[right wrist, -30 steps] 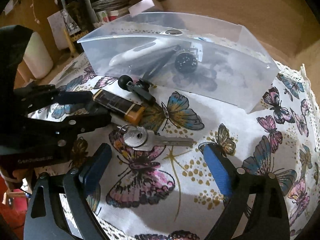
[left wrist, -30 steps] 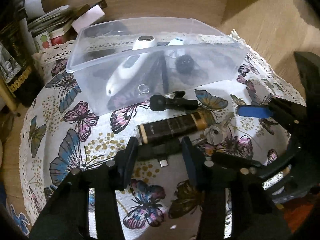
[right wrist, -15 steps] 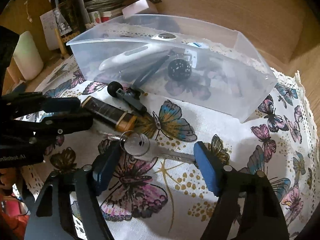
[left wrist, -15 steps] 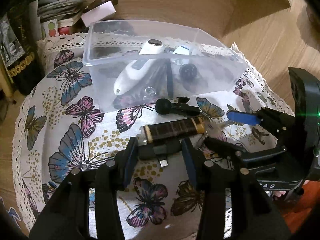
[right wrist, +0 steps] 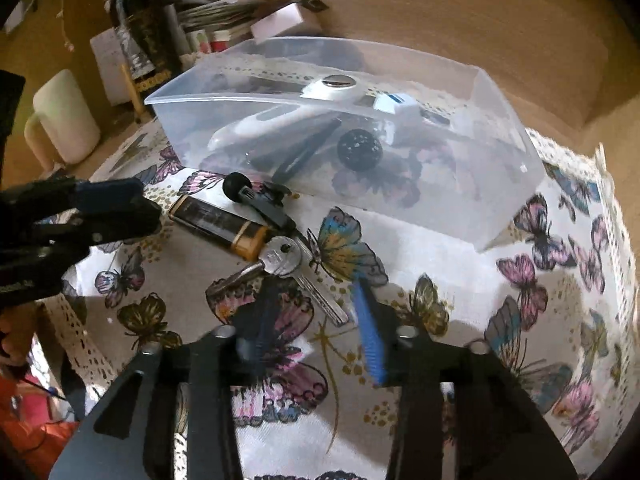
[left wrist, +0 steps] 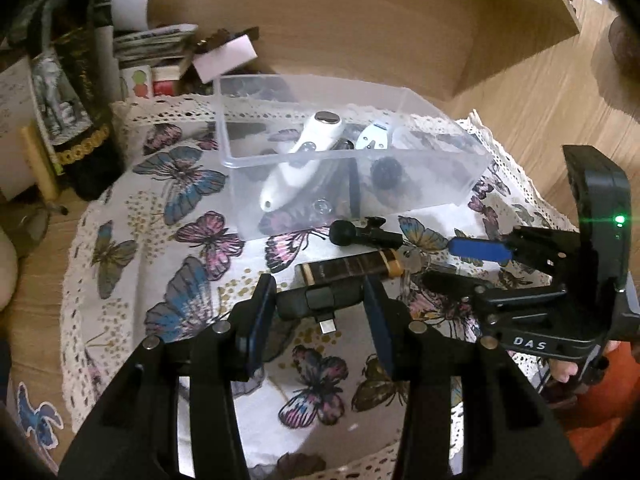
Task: Organize rigid objects
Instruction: 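Grasp the keys with the right tool while the left tool grasps the black USB adapter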
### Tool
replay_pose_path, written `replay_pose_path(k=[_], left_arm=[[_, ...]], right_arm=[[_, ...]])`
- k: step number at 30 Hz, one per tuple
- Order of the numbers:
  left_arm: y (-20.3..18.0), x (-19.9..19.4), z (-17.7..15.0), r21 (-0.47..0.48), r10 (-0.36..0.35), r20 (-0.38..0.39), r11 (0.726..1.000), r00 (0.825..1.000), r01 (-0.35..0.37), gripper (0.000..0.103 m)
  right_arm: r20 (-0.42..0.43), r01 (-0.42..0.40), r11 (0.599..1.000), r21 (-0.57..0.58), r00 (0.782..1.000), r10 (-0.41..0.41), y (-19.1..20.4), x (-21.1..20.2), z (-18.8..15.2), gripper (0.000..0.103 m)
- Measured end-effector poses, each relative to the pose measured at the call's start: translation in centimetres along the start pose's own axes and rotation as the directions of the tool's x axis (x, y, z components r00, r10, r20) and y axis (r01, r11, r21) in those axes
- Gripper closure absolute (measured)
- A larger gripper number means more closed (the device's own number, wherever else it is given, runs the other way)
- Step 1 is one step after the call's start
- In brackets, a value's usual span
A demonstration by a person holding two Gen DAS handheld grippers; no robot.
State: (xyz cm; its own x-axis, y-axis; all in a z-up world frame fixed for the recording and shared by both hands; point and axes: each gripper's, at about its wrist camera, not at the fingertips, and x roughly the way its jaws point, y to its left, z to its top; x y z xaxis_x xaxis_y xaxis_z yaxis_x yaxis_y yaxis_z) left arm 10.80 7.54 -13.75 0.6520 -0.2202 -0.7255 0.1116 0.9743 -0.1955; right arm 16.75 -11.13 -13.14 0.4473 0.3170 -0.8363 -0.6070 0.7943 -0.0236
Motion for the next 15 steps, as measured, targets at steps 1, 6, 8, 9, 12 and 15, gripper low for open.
replay_pose_path(k=[1, 6, 8, 9, 12, 15], left_arm=[[0.0, -0.2, -0.1, -0.004, 0.003, 0.003, 1.0, 1.0, -0.003, 0.058], [0.2, -1.3, -0.6, -0.011, 0.021, 0.019, 1.0, 1.0, -0.021, 0.058], [0.3, -1.7, -0.7, -0.016, 0.024, 0.03, 1.0, 0.999, -0.023, 0.058], [0.3, -2.0, -0.7, -0.018, 0.025, 0.036, 1.0, 0.999, -0.024, 0.058], [0.5, -2.3, -0.8, -0.023, 0.024, 0.049, 0.999, 0.999, -0.023, 0.058], [0.5, -2.2, -0.8, -0.025, 0.023, 0.05, 0.999, 0.998, -0.022, 0.058]], right_arm=[[-0.008, -0.008, 1.0, -0.019, 1.0, 0.008, 0.3, 0.3, 0.3, 0.058], [-0.038, -0.014, 0.998, -0.068, 0.999, 0.011, 1.0, 1.9, 1.3, 0.058], [-0.047, -0.033, 0.997, -0.067, 0.998, 0.03, 0.7, 2.1, 1.6, 0.058], [-0.05, -0.042, 0.997, -0.063, 0.998, 0.038, 0.5, 2.2, 1.7, 0.058], [-0.044, -0.04, 0.996, -0.074, 0.998, 0.037, 0.6, 2.2, 1.8, 0.064], [-0.034, -0.049, 0.997, -0.052, 0.998, 0.047, 0.5, 2.0, 1.8, 0.077]])
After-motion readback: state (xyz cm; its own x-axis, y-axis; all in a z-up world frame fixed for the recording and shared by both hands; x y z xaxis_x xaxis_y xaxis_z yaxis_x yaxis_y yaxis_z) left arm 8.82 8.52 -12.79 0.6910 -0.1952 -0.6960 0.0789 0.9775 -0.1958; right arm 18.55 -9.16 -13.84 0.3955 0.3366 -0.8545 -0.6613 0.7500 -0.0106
